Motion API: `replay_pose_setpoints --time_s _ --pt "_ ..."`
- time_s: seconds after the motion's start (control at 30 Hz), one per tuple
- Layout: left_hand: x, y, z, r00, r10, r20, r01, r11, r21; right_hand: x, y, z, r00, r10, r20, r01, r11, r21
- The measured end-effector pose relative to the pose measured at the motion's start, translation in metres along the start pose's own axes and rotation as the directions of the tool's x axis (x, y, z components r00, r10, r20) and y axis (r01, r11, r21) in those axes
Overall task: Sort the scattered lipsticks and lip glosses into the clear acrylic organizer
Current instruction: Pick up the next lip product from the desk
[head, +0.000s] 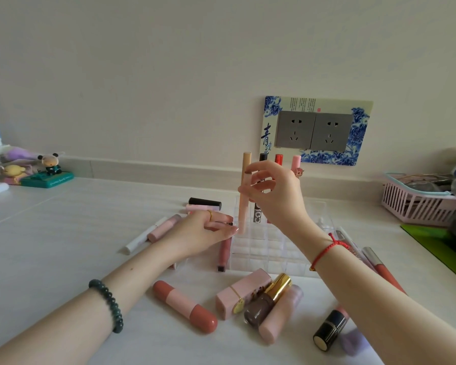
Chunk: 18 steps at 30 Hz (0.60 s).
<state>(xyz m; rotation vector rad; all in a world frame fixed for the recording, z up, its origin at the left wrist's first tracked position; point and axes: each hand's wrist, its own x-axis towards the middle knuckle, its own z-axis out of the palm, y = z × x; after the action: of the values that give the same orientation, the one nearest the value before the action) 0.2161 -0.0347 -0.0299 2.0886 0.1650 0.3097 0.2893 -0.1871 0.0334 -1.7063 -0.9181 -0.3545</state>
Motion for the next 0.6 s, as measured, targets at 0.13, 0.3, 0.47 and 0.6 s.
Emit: replay_pose_setpoints --time_s 0.13,0.3,0.47,0.6 --pt "-0.0003 -0.0001 0.0002 1.0 0.001 -0.002 -0.001 1.0 -0.013 -0.0001 0.0021 0.0003 1.0 0.001 -0.003 -0.001 1.0 0.003" --pt "-0.0018 0.0019 0.0009 1.0 0.001 -0.001 -0.001 1.0 -0.009 0.0006 0.003 -0.0012 1.0 0.004 0.007 -0.003 1.0 -0.011" --pt "-0.0027 0.0017 0.0005 1.0 0.006 0.005 -0.007 1.0 0.02 0.0007 0.0033 -0.0036 1.0 0.0 0.024 0.001 0.999 -0.032" --pt "-0.0028 0.001 0.0009 1.0 0.015 -0.012 -0.014 1.0 0.026 0.0015 0.003 -0.0046 0.999 0.012 0.038 -0.011 0.999 -0.044"
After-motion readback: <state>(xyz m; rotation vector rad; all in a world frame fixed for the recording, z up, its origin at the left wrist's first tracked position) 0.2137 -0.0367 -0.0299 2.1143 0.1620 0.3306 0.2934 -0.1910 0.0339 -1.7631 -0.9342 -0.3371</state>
